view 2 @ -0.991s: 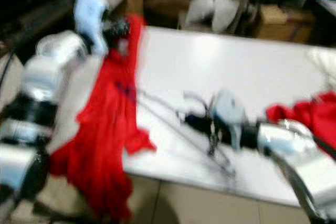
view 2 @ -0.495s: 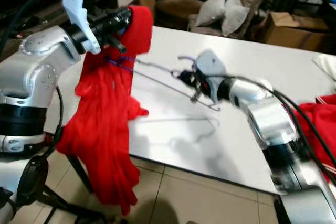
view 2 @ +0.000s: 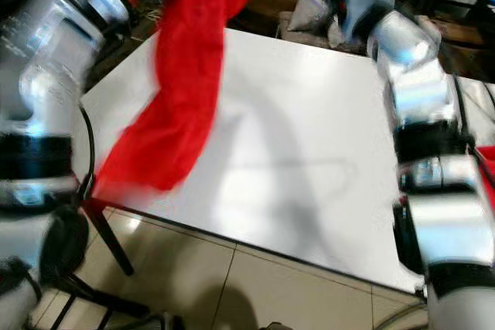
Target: Hang hanger
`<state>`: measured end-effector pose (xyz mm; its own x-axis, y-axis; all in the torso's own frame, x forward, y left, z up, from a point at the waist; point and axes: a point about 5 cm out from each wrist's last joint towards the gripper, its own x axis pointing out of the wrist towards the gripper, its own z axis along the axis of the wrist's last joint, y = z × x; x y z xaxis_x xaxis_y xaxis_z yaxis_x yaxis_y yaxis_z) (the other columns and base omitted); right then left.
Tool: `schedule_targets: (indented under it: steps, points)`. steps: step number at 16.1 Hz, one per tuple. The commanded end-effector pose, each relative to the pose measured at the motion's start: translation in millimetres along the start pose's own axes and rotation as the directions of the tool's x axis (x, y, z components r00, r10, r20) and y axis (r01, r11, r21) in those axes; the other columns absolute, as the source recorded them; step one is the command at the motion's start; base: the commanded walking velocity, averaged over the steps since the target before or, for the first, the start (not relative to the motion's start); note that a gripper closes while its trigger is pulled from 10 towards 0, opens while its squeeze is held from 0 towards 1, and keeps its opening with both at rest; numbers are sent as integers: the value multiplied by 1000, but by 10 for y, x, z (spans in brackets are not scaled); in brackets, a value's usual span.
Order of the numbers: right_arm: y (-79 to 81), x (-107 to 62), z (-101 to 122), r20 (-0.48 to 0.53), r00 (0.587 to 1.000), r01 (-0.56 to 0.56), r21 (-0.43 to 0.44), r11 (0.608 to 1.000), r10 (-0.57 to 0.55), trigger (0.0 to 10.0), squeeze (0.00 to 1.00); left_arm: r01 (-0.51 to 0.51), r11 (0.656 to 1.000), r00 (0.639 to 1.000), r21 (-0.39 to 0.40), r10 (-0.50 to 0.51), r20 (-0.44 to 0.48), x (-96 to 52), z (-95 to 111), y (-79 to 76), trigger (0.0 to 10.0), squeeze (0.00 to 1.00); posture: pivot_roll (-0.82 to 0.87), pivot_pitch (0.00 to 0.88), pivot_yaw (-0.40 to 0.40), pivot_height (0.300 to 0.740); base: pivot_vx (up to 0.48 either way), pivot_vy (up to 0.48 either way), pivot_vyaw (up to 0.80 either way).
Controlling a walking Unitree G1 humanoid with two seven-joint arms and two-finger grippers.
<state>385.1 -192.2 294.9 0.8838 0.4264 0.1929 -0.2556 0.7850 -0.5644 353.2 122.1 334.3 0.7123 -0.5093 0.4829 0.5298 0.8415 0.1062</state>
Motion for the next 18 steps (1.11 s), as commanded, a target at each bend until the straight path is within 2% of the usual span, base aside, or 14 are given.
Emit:
schedule_targets:
  steps: [1, 2, 3, 4, 6, 7, 9, 11, 13, 15, 17, 18]
  points:
    - [18, -65, -24, 12, 1000, 8, -39, 999, -8, 10000, 0, -12, 1000, 998, 5, 13, -67, -31, -212, -52, 10000, 0, -23, 5, -25, 740, 0, 0, 0]
    - [156, -184, -105, 3, 1000, -28, -31, 999, 28, 10000, 0, -36, 999, 987, 24, 39, -156, -134, -461, -81, 10000, 0, -35, 10, -13, 740, 0, 0, 0]
    - [353, -334, -200, -18, 993, -119, -28, 992, 119, 10000, 0, -48, 997, 965, 54, 60, -256, -242, -703, -117, 10000, 0, -44, 12, -5, 740, 0, 0, 0]
    - [513, -461, -264, -41, 977, -210, -39, 977, 208, 10000, 0, -62, 996, 946, 69, 80, -313, -299, -835, -131, 10000, 0, -47, 14, -2, 740, 0, 0, 0]
    - [719, -733, -345, -89, 938, -339, -39, 940, 335, 10000, 0, -89, 991, 926, 102, 120, -357, -310, -928, -119, 10000, 0, -52, 14, 2, 740, 0, 0, 0]
    - [768, -854, -367, -108, 920, -381, -9, 925, 378, 10000, 0, -108, 989, 928, 98, 136, -347, -274, -905, -101, 10000, 0, -53, 9, 4, 740, 0, 0, 0]
    - [756, -1146, -380, -159, 877, -452, 47, 891, 453, 10000, 0, -160, 984, 942, 78, 175, -288, -98, -780, -30, 10000, 0, -50, 0, 1, 740, 0, 0, 0]
    - [740, -1245, -361, -180, 855, -483, 63, 873, 486, 10000, 0, -185, 980, 945, 78, 199, -261, -13, -720, 14, 10000, 0, -43, 0, -4, 740, 0, 0, 0]
    - [746, -1402, -343, -209, 803, -546, 114, 830, 558, 10000, 0, -199, 978, 955, 70, 209, -210, 152, -569, 59, 10000, 0, -41, 0, -5, 740, 0, 0, 0]
    - [767, -1473, -320, -230, 763, -586, 147, 797, 604, 10000, 0, -122, 992, 981, 34, 125, -147, 311, -348, -5, 10000, 0, -41, 0, -6, 740, 0, 0, 0]
    - [862, -1441, -305, -212, 724, -626, 195, 755, 656, 10000, 0, 13, 1000, 994, 22, -10, -105, 384, -137, -116, 10000, 0, -42, 0, -3, 740, 0, 0, 0]
    - [909, -1375, -318, -202, 721, -633, 200, 748, 663, 10000, 0, 35, 999, 994, 7, -34, -102, 391, -59, -131, 10000, 0, -33, 0, -8, 740, 0, 0, 0]
